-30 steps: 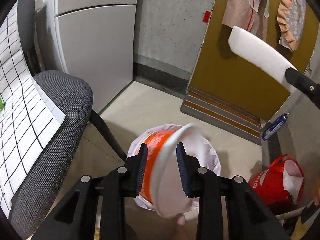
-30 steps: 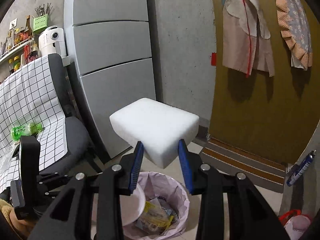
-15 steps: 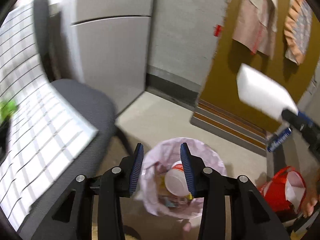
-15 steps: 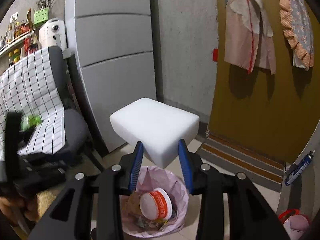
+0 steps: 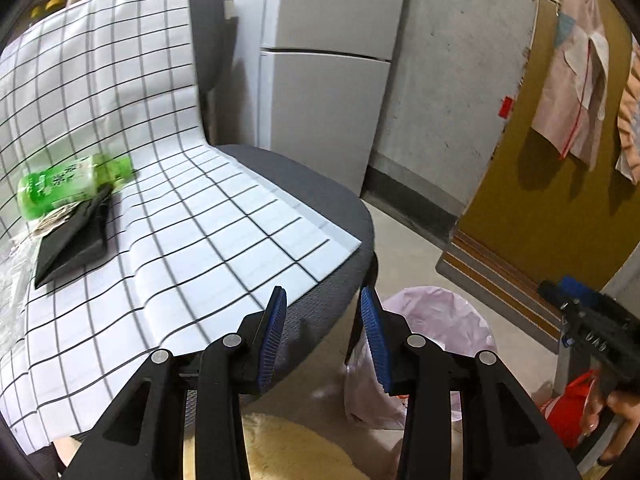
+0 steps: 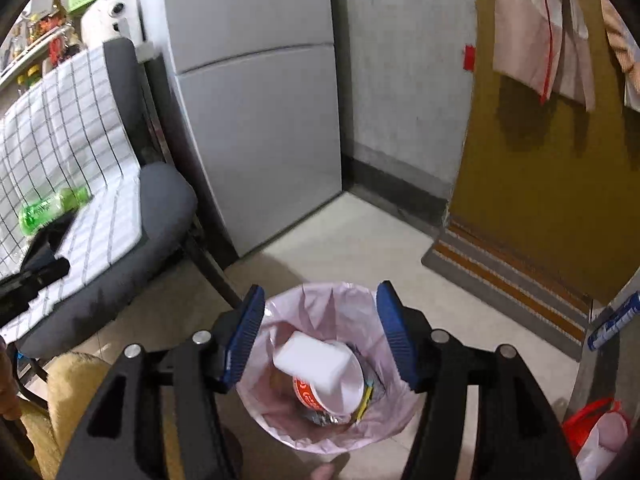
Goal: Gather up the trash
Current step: 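Move both grippers back over the black pad on the chair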
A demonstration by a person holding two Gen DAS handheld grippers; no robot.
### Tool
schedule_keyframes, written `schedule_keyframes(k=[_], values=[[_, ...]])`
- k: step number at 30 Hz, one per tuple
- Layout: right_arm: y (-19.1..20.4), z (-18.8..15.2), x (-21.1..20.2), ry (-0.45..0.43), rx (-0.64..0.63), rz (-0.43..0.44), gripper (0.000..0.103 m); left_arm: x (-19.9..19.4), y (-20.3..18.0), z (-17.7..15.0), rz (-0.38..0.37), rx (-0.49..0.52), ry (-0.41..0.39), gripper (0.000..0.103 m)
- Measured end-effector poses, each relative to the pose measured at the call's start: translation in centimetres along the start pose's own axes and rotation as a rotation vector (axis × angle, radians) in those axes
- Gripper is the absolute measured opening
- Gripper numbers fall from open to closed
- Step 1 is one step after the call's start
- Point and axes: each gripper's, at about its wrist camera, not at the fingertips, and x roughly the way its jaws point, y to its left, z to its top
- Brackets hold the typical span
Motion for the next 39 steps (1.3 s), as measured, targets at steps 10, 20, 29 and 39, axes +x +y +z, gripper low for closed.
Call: schedule_keyframes(k=[10,20,29,39], values=[[4.9,2.7,-4.1,-0.101,-0.090,0.068,0.058,-2.9,2.8,-1.0,0.055,-0.022,-0.032,0.041],[11.9,4.0,-5.0,-0.135,-0.186,0.214,0.058,-6.1,9.0,-3.7,0.166,-0.140,-0.030,0.041],[21.6,4.7,-3.7,-0.106,-0.368,0.413,0.058,-10.6,16.6,-5.1,0.310,-0.284,-0.077,0.052],[34.8,6.3,-0.3,-0.060,-0.577,0.580,0.058,-13.8,25.3,-4.0,0.451,-0.416,-0.137,0.052]])
